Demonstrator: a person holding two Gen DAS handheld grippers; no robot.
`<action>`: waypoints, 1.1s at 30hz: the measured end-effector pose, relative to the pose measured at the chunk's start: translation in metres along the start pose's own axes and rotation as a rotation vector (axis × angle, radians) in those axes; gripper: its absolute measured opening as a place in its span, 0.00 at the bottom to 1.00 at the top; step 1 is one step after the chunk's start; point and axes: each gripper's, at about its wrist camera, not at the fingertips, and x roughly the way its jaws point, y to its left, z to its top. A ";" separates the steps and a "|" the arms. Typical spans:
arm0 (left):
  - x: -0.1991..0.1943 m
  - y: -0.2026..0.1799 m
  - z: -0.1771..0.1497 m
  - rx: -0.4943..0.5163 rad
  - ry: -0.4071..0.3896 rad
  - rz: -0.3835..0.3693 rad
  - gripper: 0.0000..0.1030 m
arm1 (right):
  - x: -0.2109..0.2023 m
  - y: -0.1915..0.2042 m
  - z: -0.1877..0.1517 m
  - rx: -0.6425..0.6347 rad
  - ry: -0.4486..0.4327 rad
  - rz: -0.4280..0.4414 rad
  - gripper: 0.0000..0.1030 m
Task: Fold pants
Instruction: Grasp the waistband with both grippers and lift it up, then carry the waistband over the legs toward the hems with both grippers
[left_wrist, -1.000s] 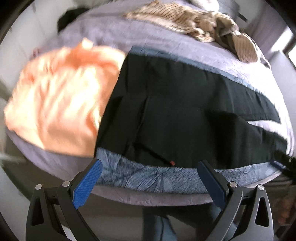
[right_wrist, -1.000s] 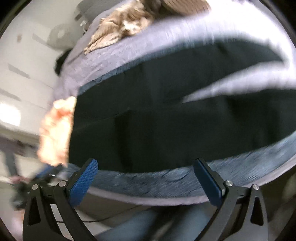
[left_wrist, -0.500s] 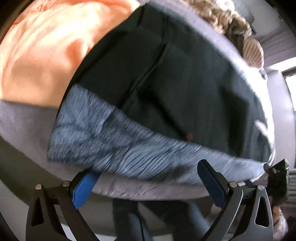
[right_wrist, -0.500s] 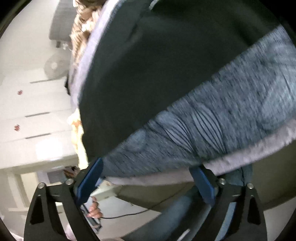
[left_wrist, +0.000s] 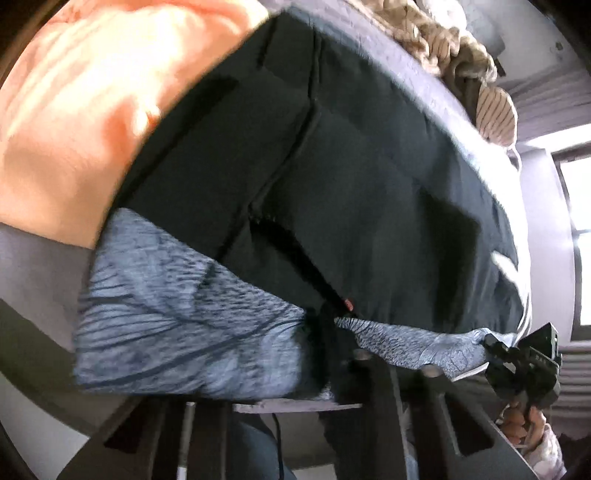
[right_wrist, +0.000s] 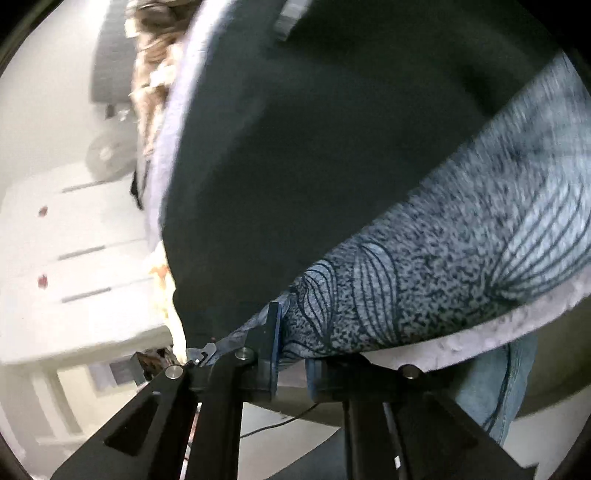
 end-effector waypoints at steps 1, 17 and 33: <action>-0.014 -0.006 0.004 -0.018 -0.033 -0.016 0.22 | -0.005 0.010 0.003 -0.033 -0.004 0.004 0.12; 0.022 -0.086 0.232 0.035 -0.337 0.143 0.25 | 0.063 0.167 0.231 -0.370 0.087 -0.014 0.15; 0.028 -0.157 0.162 0.333 -0.188 0.231 0.60 | 0.011 0.153 0.213 -0.404 0.049 -0.079 0.70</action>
